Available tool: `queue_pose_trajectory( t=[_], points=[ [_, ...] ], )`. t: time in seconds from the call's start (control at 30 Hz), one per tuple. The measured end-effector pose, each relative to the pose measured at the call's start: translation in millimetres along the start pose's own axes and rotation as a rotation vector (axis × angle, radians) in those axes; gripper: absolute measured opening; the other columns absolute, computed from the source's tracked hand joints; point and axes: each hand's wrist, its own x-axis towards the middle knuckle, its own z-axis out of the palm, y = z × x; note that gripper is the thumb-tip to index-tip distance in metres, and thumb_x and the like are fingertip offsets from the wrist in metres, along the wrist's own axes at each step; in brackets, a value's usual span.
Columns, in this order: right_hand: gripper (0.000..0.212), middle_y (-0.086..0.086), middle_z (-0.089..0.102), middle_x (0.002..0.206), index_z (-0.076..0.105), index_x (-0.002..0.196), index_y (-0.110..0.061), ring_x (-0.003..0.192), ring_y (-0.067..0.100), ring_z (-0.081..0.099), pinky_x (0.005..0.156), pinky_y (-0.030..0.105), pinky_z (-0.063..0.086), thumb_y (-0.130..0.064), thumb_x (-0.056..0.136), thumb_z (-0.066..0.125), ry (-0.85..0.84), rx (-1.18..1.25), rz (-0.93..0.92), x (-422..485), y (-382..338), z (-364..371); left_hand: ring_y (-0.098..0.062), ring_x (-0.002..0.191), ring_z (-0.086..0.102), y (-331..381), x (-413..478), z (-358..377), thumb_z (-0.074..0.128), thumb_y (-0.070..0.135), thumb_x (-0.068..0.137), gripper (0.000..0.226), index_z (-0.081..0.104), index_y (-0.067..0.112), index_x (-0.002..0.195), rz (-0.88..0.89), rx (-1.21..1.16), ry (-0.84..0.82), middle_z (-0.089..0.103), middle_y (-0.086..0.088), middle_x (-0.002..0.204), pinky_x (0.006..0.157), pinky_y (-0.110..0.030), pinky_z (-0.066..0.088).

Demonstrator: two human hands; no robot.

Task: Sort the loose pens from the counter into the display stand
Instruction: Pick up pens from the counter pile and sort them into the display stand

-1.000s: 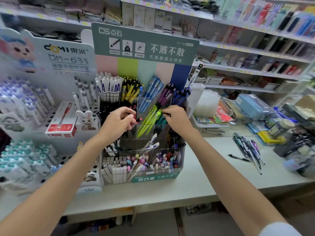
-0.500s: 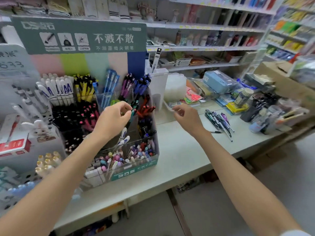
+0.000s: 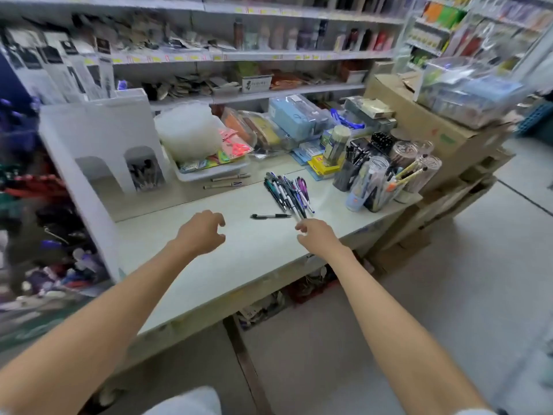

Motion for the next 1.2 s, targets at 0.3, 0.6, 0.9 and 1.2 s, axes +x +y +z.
queue_pose_trajectory(
  t=[0.3,0.6,0.9,1.2],
  points=[
    [0.029,0.011,0.067,0.121,0.066,0.121,-0.007,0.107,0.029,0.064,0.096,0.042,0.050,-0.012,0.096,0.052,-0.012,0.131,-0.064,108.7,59.0,-14.7,-0.027,0.144,0.030,14.8,130.0,46.8,0.058,0.029,0.098,0.058,0.035,0.019,0.150,-0.051,-0.132,0.087,0.032,-0.004,0.158,0.114,-0.044,0.031],
    [0.031,0.004,0.065,0.119,0.067,0.120,-0.014,0.114,0.021,0.055,0.100,0.031,0.042,-0.006,0.094,0.053,0.012,0.190,-0.179,214.6,81.9,-14.6,-0.029,0.146,0.025,-6.4,252.3,75.4,0.038,-0.004,0.095,0.063,0.024,0.013,0.154,-0.190,-0.033,0.060,0.026,-0.011,0.160,0.118,-0.049,0.018],
    [0.035,0.000,0.063,0.120,0.067,0.119,-0.013,0.116,0.014,0.049,0.097,0.016,0.031,0.000,0.092,0.049,0.004,0.260,-0.254,278.6,95.6,-7.2,-0.042,0.115,0.050,-14.7,300.2,106.1,0.045,0.022,0.101,0.029,0.058,0.003,0.119,-0.412,0.174,0.078,0.052,-0.023,0.130,0.101,-0.049,0.032],
    [0.033,0.001,0.063,0.119,0.068,0.115,-0.011,0.116,0.013,0.050,0.104,0.025,0.037,0.003,0.091,0.050,-0.058,0.412,-0.308,297.9,100.4,-2.0,-0.036,0.079,0.051,39.0,198.2,126.7,0.047,0.039,0.101,0.032,0.046,0.009,0.090,-0.834,-0.225,0.341,0.056,-0.014,0.081,0.062,-0.042,0.039]
  ],
)
